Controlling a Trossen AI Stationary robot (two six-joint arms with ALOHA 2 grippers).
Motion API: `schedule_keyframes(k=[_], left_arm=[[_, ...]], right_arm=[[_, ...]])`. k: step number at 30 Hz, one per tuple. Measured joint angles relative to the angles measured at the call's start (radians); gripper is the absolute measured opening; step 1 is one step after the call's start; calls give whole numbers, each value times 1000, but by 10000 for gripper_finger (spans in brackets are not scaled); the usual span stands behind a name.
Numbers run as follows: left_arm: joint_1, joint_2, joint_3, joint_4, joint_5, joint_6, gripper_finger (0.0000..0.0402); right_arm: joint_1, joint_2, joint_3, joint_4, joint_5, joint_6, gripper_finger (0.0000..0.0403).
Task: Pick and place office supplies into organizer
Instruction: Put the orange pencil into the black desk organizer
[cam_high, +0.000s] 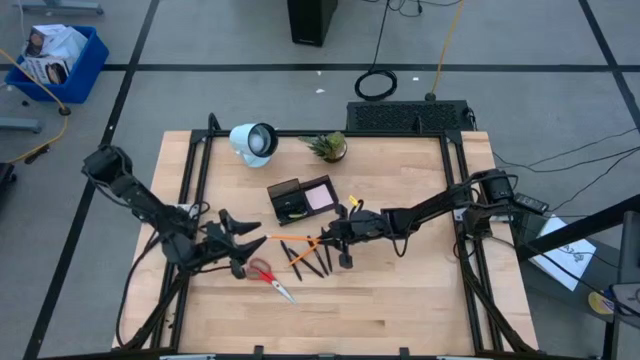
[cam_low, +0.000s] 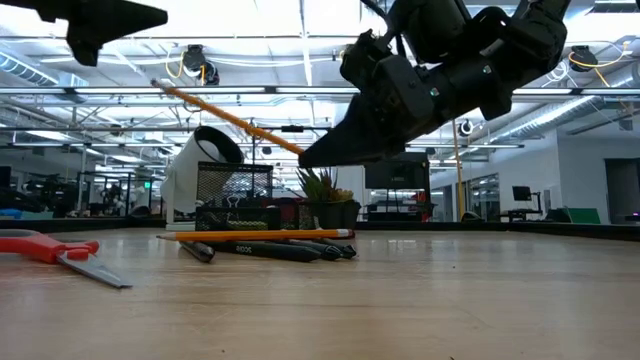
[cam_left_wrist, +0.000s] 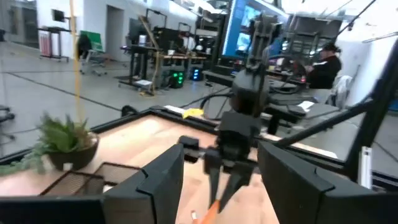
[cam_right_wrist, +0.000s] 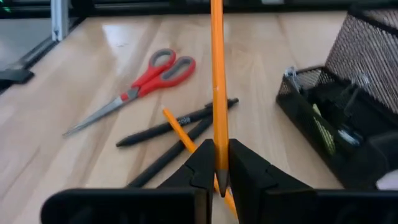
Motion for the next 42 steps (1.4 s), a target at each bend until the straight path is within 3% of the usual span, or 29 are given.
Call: schedule_keyframes(k=[6,15,27,42], left_arm=[[-11,0,0,-53,-89,-41,212],[-6,0,0,-155,-70,-150,212],[56,0,0,-165,144,-236,212],[109,0,0,-157,150,-273,211]], right_arm=[[7,0,0,71,-8,-3,23],[8,0,0,110,-32,-12,29],[9,0,0,164,-59,-7,29],[9,0,0,224,-55,15,27]])
